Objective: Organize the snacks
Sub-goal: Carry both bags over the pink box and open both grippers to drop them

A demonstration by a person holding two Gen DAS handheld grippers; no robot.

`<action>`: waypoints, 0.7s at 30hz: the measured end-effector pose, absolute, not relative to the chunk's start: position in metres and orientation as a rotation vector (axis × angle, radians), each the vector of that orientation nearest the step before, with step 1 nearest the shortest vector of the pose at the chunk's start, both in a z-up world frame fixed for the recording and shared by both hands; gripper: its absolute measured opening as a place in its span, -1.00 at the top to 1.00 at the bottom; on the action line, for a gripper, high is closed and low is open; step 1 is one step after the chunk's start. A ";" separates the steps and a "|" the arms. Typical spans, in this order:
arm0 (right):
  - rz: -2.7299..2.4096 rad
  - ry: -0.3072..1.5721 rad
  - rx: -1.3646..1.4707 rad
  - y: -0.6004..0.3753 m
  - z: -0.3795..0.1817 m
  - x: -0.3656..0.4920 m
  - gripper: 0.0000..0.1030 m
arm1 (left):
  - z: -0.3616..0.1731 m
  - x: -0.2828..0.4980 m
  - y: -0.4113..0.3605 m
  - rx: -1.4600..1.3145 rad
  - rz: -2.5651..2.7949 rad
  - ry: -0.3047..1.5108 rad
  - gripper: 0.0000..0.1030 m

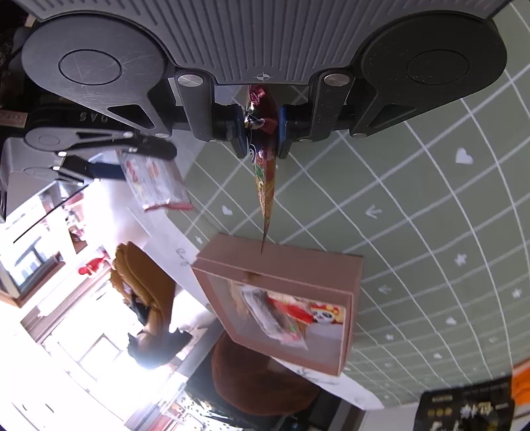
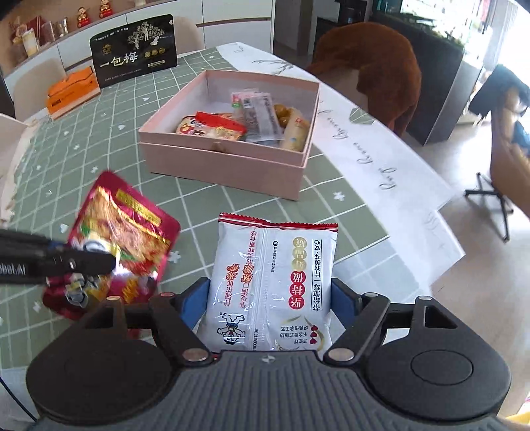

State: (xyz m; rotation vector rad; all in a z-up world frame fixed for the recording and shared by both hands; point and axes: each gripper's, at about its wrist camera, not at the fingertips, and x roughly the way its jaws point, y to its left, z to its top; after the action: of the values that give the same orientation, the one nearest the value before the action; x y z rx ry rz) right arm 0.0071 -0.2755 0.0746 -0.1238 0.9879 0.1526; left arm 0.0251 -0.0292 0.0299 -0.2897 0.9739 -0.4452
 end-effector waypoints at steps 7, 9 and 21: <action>0.205 1.065 -0.092 -0.267 0.036 0.022 -0.49 | 0.019 0.027 -0.025 -0.288 -0.433 1.014 0.48; 0.226 1.090 -0.091 -0.261 0.025 0.025 -0.49 | 0.013 0.028 -0.028 -0.283 -0.448 1.029 0.40; 0.280 1.038 -0.141 -0.253 0.017 0.014 -0.50 | -0.025 0.034 -0.028 -0.512 -0.534 1.119 0.32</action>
State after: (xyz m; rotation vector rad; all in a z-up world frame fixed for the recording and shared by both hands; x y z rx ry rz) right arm 0.0144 -0.2531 0.0169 -0.1414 1.0377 0.2804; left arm 0.0335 -0.0278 -0.0246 -0.5117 1.1193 -0.5339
